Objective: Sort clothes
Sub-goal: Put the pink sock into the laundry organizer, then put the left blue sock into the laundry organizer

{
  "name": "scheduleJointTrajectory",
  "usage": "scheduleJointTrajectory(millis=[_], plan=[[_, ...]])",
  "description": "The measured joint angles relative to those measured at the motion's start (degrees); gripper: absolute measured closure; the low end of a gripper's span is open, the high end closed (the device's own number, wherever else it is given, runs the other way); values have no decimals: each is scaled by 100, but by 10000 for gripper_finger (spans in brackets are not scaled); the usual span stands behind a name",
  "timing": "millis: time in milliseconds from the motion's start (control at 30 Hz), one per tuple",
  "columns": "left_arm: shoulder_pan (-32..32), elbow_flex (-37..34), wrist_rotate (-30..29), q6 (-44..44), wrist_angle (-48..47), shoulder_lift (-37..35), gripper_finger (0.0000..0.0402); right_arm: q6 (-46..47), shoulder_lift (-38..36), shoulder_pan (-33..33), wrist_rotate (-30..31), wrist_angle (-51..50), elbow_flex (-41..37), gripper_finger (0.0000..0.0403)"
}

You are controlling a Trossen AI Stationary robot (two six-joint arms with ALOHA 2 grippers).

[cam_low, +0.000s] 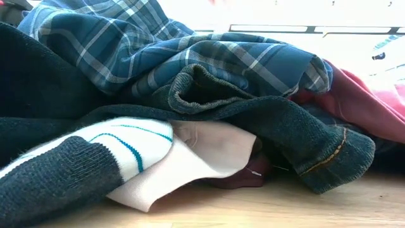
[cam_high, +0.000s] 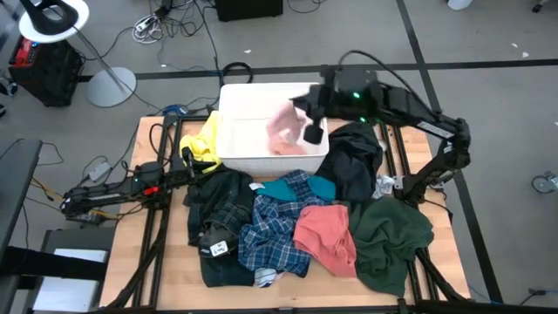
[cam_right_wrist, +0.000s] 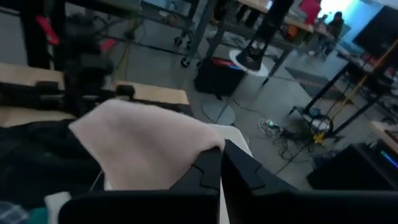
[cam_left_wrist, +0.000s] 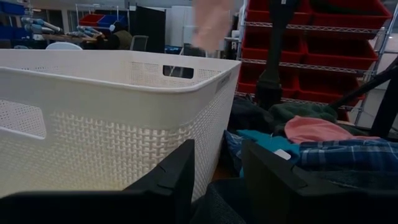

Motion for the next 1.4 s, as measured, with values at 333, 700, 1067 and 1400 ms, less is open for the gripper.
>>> scheduleJointTrajectory(millis=[333, 700, 1067, 1400], plan=[[0, 0, 2, 0, 4, -4, 264, 690, 836, -755, -657, -139, -2, 390], [0, 0, 2, 0, 4, -4, 264, 1560, 1559, -1147, -798, -988, -7, 379], [0, 0, 2, 0, 4, -4, 264, 1694, 1446, -1181, -898, -1383, -9, 309], [0, 0, 1, 2, 2, -4, 264, 2230, 805, -990, -896, -2528, -7, 282]])
